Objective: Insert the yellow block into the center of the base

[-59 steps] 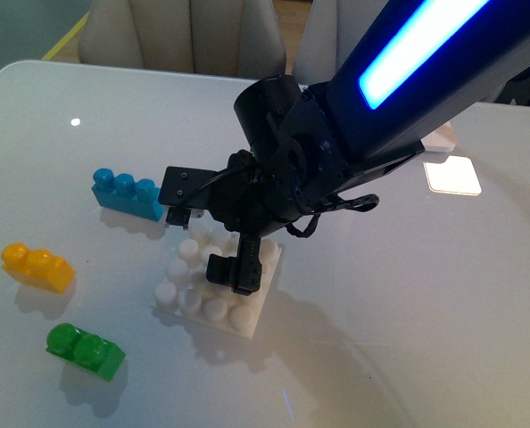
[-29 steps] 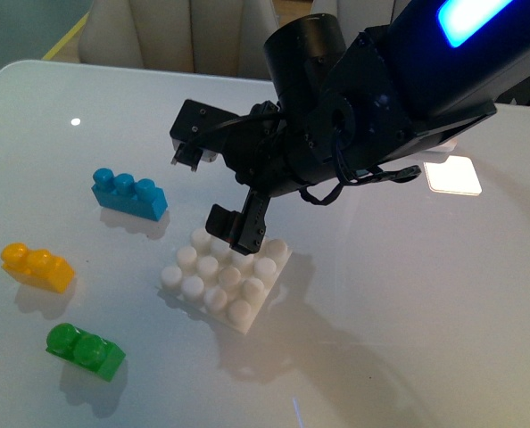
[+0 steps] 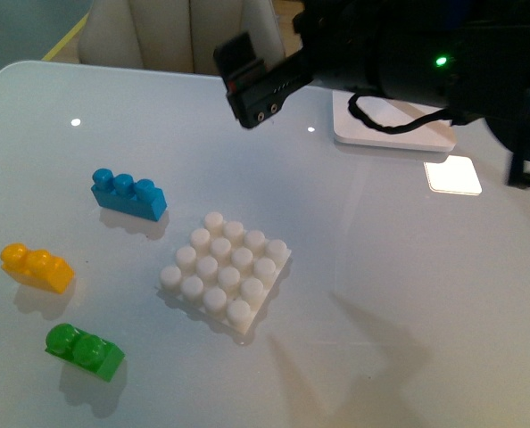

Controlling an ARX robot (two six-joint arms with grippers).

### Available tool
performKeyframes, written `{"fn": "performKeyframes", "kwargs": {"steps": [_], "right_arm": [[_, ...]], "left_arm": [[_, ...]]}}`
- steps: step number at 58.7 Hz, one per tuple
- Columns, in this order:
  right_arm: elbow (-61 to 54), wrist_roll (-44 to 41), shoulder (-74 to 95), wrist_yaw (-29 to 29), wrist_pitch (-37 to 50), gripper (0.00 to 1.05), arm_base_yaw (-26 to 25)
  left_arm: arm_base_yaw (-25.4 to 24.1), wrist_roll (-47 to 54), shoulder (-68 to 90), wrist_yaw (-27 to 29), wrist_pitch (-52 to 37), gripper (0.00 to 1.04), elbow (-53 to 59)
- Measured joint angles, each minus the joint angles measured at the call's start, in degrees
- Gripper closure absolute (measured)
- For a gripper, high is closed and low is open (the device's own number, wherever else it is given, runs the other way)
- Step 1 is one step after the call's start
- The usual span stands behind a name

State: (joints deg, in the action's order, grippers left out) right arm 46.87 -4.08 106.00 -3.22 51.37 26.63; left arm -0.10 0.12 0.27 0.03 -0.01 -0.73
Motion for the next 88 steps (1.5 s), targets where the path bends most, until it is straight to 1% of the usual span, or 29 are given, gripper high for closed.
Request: {"fn": "performKeyframes", "kwargs": {"steps": [1, 2, 3, 4, 5, 7, 8, 9, 12, 13, 19, 20, 31, 44, 50, 60, 61, 63, 68, 88], "right_arm": [[-1.0, 0.9, -1.1, 0.8, 0.4, 0.09, -0.1], [-2.3, 1.8, -2.0, 3.7, 1.6, 0.10, 0.0], [-3.2, 1.9, -2.7, 8.2, 3.8, 0.13, 0.1], [-4.8, 2.2, -3.5, 14.6, 7.0, 0.19, 0.2], [-6.9, 2.6, -4.2, 19.6, 10.1, 0.24, -0.1], [-10.1, 2.9, -5.6, 24.4, 13.5, 0.31, -0.9], [-11.8, 3.1, -6.4, 25.3, 14.4, 0.34, -1.5], [-12.7, 3.1, -6.8, 25.5, 14.8, 0.36, -1.9], [-17.6, 3.3, -9.6, 25.2, 15.7, 0.47, -4.2], [-18.3, 3.3, -10.0, 25.0, 15.8, 0.49, -4.5], [-25.1, 3.3, -15.9, 21.6, 16.0, 0.68, -7.6], [-25.6, 3.3, -16.5, 21.3, 16.0, 0.70, -7.9], [-33.5, 3.5, -26.1, 16.7, 14.4, 1.03, -12.6], [-39.5, 3.5, -36.7, 12.7, 9.4, 1.03, -16.9], [-42.3, 3.5, -44.5, 10.4, 4.5, 1.03, -19.1], [-44.6, 3.5, -53.7, 8.3, -2.4, 1.03, -21.3], [-44.8, 3.5, -54.7, 7.5, -3.2, 1.03, -21.9], [-45.3, 3.5, -57.2, 4.2, -5.3, 1.03, -24.2], [-45.8, 3.6, -61.4, 3.6, -8.8, 1.03, -26.2], [-46.1, 3.6, -75.1, 3.3, -21.0, 1.03, -26.4]], "left_arm": [[0.0, 0.0, 0.0, 0.0, 0.0, 0.07, 0.0], [0.0, 0.0, 0.0, 0.0, 0.0, 0.07, 0.0], [0.0, 0.0, 0.0, 0.0, 0.0, 0.07, 0.0], [0.0, 0.0, 0.0, -0.1, 0.0, 0.07, 0.0], [0.0, 0.0, 0.0, -0.2, 0.0, 0.07, 0.0], [0.0, 0.0, 0.0, -0.1, 0.0, 0.07, 0.0], [0.0, 0.0, 0.0, -0.1, 0.0, 0.07, 0.0], [0.0, 0.0, 0.0, -0.1, 0.0, 0.07, 0.0], [0.0, 0.0, 0.0, 0.0, 0.0, 0.07, 0.0], [0.0, 0.0, 0.0, 0.0, 0.0, 0.07, 0.0], [0.0, 0.0, 0.0, 0.0, 0.0, 0.07, 0.0], [0.0, 0.0, 0.0, 0.0, 0.0, 0.07, 0.0], [0.0, 0.0, 0.0, 0.0, 0.0, 0.07, 0.0], [0.0, 0.0, 0.0, 0.0, 0.0, 0.07, 0.0], [0.0, 0.0, 0.0, 0.0, 0.0, 0.07, 0.0], [0.0, 0.0, 0.0, 0.0, 0.0, 0.07, 0.0], [0.0, 0.0, 0.0, 0.0, 0.0, 0.07, 0.0], [0.0, 0.0, 0.0, 0.0, 0.0, 0.07, 0.0], [0.0, 0.0, 0.0, 0.0, 0.0, 0.07, 0.0], [0.0, 0.0, 0.0, 0.0, 0.0, 0.07, 0.0]]}}
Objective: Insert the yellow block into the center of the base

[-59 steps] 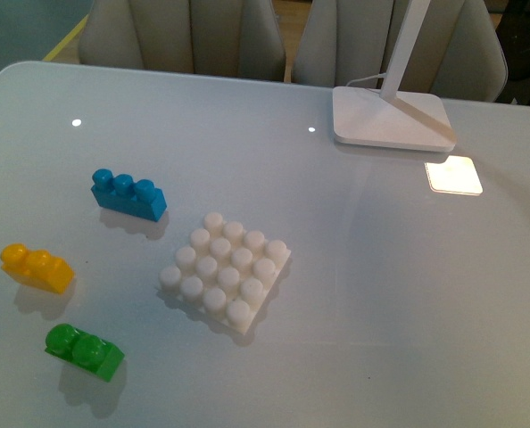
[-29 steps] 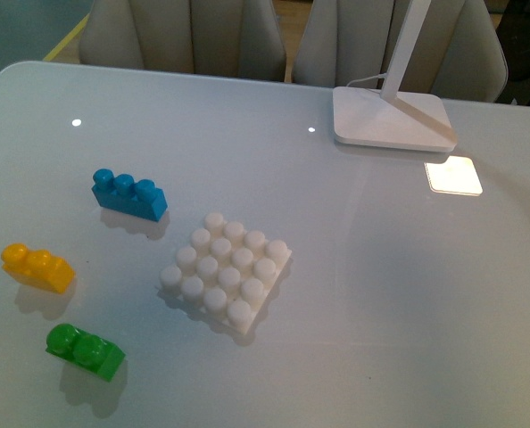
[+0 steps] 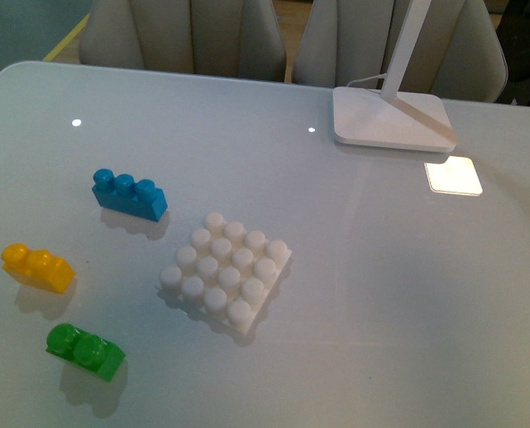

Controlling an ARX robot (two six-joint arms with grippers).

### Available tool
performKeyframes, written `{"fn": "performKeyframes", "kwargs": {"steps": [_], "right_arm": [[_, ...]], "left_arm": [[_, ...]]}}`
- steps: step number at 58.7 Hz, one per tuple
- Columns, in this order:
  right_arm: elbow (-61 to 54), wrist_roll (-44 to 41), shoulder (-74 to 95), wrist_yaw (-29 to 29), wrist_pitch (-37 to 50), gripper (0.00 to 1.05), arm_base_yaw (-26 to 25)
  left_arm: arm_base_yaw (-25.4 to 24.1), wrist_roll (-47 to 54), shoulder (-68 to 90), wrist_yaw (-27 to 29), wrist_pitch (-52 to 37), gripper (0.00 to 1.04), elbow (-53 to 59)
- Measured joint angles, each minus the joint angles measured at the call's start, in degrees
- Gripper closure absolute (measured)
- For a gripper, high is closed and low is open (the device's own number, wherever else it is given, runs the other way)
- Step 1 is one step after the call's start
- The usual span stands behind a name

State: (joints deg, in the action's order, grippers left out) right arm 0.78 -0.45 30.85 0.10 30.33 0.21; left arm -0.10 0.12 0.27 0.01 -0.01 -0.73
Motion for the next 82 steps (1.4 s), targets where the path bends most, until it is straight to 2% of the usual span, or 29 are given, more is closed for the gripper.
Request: {"fn": "performKeyframes", "kwargs": {"steps": [19, 52, 58, 68, 70, 73, 82], "right_arm": [[0.0, 0.0, -10.2, 0.0, -9.6, 1.03, 0.0], [0.0, 0.0, -20.6, 0.0, -20.1, 1.03, 0.0], [0.0, 0.0, -27.9, 0.0, -29.1, 1.03, 0.0], [0.0, 0.0, -30.4, -0.1, -30.1, 1.03, 0.0], [0.0, 0.0, -30.4, 0.0, -30.2, 1.01, 0.0], [0.0, 0.0, -30.4, -0.1, -30.2, 0.87, 0.0], [0.0, 0.0, -30.5, -0.1, -30.2, 0.60, 0.0]], "left_arm": [[0.0, 0.0, 0.0, 0.0, 0.0, 0.07, 0.0], [0.0, 0.0, 0.0, 0.0, 0.0, 0.07, 0.0], [0.0, 0.0, 0.0, 0.0, 0.0, 0.07, 0.0], [0.0, 0.0, 0.0, 0.0, 0.0, 0.07, 0.0], [0.0, 0.0, 0.0, 0.0, 0.0, 0.07, 0.0], [0.0, 0.0, 0.0, 0.0, 0.0, 0.07, 0.0], [0.0, 0.0, 0.0, 0.0, 0.0, 0.07, 0.0]]}}
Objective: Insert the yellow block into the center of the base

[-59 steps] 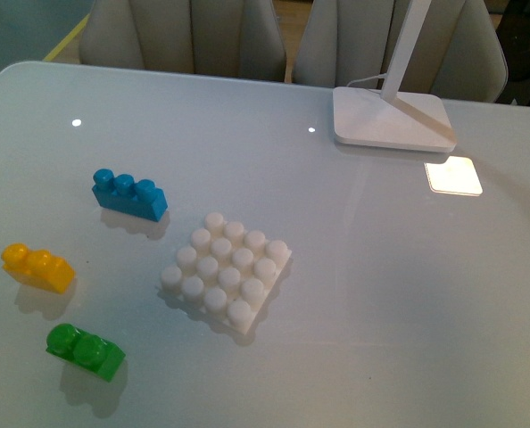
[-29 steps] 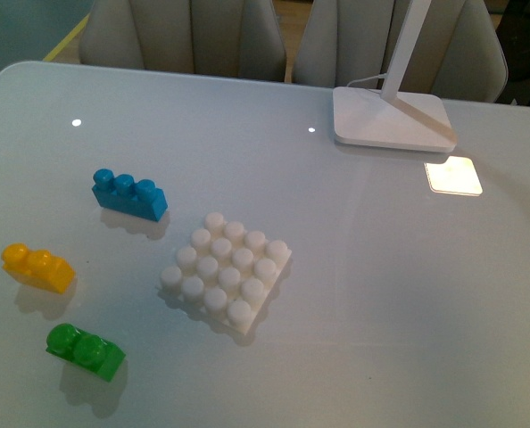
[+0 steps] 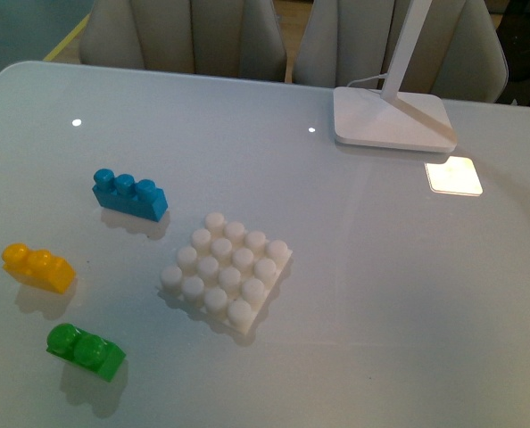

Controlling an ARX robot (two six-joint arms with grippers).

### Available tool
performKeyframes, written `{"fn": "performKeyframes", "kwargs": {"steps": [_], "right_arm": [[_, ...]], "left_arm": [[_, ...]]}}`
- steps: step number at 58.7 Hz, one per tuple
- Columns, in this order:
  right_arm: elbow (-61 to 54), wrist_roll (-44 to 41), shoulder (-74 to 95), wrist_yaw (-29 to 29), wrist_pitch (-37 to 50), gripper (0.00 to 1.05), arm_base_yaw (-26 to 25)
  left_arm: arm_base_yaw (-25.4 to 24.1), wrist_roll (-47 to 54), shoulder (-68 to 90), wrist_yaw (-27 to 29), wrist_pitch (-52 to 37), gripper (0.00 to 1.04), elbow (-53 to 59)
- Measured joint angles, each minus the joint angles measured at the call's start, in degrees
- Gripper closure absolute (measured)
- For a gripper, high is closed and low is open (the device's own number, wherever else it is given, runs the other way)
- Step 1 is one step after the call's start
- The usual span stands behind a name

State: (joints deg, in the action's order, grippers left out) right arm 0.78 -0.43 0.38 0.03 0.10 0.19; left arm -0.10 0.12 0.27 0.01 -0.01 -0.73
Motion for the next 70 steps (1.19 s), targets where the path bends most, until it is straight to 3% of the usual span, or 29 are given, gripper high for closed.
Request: {"fn": "performKeyframes", "kwargs": {"steps": [17, 27, 32, 36, 40, 47, 57, 70], "right_arm": [[0.0, 0.0, 0.0, 0.0, 0.0, 0.08, 0.0], [0.0, 0.0, 0.0, 0.0, 0.0, 0.09, 0.0], [0.0, 0.0, 0.0, 0.0, 0.0, 0.09, 0.0], [0.0, 0.0, -0.1, 0.0, 0.0, 0.09, 0.0], [0.0, 0.0, -0.1, 0.0, 0.0, 0.09, 0.0], [0.0, 0.0, -0.1, 0.0, 0.0, 0.09, 0.0], [0.0, 0.0, -0.1, 0.0, 0.0, 0.09, 0.0], [0.0, 0.0, -0.1, 0.0, 0.0, 0.09, 0.0]], "left_arm": [[0.0, 0.0, 0.0, 0.0, 0.0, 0.07, 0.0], [-0.1, 0.0, 0.3, -0.5, 0.4, 0.07, -0.1], [0.0, 1.0, 9.9, -6.2, 14.8, 0.07, -6.4], [2.3, 0.8, 17.3, -5.7, 16.4, 0.07, -8.3], [5.6, 0.6, 26.1, -4.2, 10.7, 0.07, -9.4], [8.4, 0.7, 45.4, -1.5, -7.8, 0.07, -11.8], [8.7, 3.4, 68.9, 1.1, -27.7, 0.07, -15.5], [5.9, 6.2, 90.0, 0.9, -41.4, 0.07, -19.3]]}}
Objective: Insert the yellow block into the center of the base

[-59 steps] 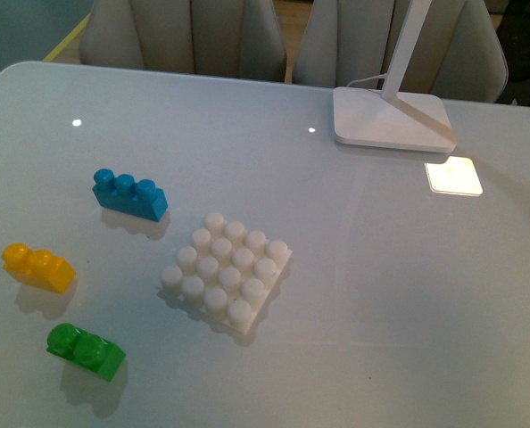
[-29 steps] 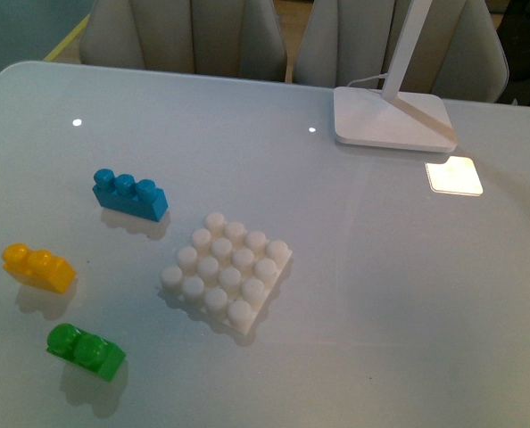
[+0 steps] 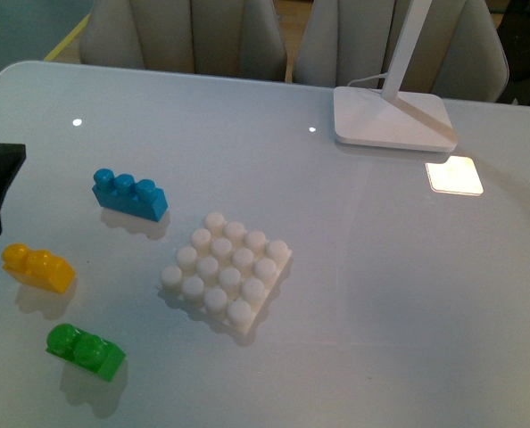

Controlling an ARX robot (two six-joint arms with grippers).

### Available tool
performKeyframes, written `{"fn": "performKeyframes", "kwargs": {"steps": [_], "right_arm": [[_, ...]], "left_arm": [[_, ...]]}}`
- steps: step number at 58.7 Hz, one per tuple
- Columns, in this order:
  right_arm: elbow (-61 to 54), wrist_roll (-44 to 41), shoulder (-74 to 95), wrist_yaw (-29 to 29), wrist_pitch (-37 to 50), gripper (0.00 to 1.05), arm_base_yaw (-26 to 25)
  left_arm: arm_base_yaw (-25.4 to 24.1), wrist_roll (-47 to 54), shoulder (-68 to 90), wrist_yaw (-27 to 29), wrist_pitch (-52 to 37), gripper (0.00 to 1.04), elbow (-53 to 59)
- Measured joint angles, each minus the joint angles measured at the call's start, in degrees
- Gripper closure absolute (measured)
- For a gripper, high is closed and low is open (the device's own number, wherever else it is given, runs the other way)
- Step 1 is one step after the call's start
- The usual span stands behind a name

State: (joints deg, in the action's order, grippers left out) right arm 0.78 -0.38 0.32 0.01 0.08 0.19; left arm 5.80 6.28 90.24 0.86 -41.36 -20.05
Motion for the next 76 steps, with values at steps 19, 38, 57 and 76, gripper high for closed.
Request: {"fn": "performKeyframes", "kwargs": {"steps": [19, 38, 57, 76], "right_arm": [[0.0, 0.0, 0.0, 0.0, 0.0, 0.09, 0.0], [0.0, 0.0, 0.0, 0.0, 0.0, 0.09, 0.0], [0.0, 0.0, 0.0, 0.0, 0.0, 0.09, 0.0], [0.0, 0.0, 0.0, 0.0, 0.0, 0.09, 0.0]], "left_arm": [[-6.6, 8.2, 14.6, -8.5, -6.8, 0.07, -4.1], [-11.7, 15.7, 25.7, -12.7, -7.8, 0.07, -8.9], [-13.0, 12.0, 31.5, -10.3, -3.2, 0.07, -12.2], [-13.0, 10.8, 32.7, -10.7, -1.6, 0.07, -13.1]]}}
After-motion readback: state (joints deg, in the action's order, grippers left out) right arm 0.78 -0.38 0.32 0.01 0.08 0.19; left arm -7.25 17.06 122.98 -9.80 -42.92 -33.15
